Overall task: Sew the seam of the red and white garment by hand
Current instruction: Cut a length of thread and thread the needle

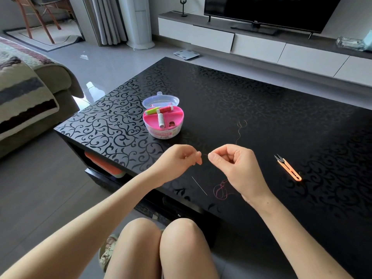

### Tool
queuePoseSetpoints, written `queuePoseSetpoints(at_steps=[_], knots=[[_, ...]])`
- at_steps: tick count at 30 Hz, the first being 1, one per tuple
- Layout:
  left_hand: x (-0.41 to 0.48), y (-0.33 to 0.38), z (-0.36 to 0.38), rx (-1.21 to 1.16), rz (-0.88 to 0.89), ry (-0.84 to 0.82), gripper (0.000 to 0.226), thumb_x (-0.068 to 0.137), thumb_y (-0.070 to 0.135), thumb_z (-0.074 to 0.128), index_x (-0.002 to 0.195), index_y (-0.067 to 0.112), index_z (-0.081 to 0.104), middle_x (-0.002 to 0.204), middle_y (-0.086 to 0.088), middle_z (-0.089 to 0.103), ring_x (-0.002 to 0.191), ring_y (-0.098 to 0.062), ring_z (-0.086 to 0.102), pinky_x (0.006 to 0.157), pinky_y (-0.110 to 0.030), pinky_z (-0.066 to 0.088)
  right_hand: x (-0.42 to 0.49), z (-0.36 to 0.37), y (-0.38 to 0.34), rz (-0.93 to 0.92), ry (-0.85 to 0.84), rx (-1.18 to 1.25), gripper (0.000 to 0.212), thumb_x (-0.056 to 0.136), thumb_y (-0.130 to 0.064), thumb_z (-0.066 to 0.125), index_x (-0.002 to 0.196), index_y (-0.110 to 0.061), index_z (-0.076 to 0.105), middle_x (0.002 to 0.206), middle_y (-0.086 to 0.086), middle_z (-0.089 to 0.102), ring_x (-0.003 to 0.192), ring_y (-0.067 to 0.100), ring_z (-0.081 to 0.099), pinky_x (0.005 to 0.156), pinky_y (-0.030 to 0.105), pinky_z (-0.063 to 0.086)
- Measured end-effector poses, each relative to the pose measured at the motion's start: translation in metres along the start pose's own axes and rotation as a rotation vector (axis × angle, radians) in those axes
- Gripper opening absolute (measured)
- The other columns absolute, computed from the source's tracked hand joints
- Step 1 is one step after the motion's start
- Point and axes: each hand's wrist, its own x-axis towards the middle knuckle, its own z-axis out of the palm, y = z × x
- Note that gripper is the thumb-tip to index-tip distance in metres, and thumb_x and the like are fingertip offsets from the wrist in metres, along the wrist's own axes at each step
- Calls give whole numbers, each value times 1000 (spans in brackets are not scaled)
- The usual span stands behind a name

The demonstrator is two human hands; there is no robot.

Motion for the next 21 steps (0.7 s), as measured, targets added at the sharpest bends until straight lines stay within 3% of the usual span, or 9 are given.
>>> queuePoseSetpoints(at_steps=[3,5,10,13,16,19,21], knots=[[5,-31,16,346,215,-29,6,84,14,69,88,15,73,85,5,59,80,-5,48,82,-30,42,1,-8,-3,28,32,38,10,85,-14,70,75,-15,71,68,14,67,64,17,61,68,28,52],[8,-46,29,538,259,-105,14,83,22,71,96,21,73,98,2,59,93,-15,47,87,-36,39,2,-13,-3,47,41,59,10,85,-13,70,75,-15,71,63,3,67,63,8,61,65,18,51],[20,-59,45,759,389,-243,20,88,33,64,108,28,68,112,7,54,110,-16,39,79,-23,17,-2,-18,-1,75,51,63,10,85,-13,69,76,-14,70,56,-11,63,55,0,56,57,10,44],[26,-63,46,756,476,-275,6,88,26,65,91,24,70,99,7,59,100,-17,44,76,-24,17,-4,-19,1,87,58,57,10,85,-13,69,76,-14,70,56,-11,63,54,-1,56,55,9,43],[25,-70,50,868,655,-173,20,87,17,52,70,23,60,76,9,56,83,-14,42,68,-24,20,-4,-18,2,100,64,50,9,85,-13,69,76,-14,71,59,-8,64,55,0,57,55,9,44],[19,-71,54,1051,704,-91,35,89,16,30,68,19,58,70,7,52,75,-15,48,69,-25,30,-2,-16,3,118,70,50,10,85,-12,69,76,-15,71,60,-6,65,56,-1,57,55,9,43],[17,-68,55,1059,656,-108,34,88,12,29,69,17,57,67,5,53,71,-18,50,67,-27,37,-1,-15,5,130,74,52,10,85,-12,69,76,-15,70,60,-7,64,55,-1,57,54,9,43]])
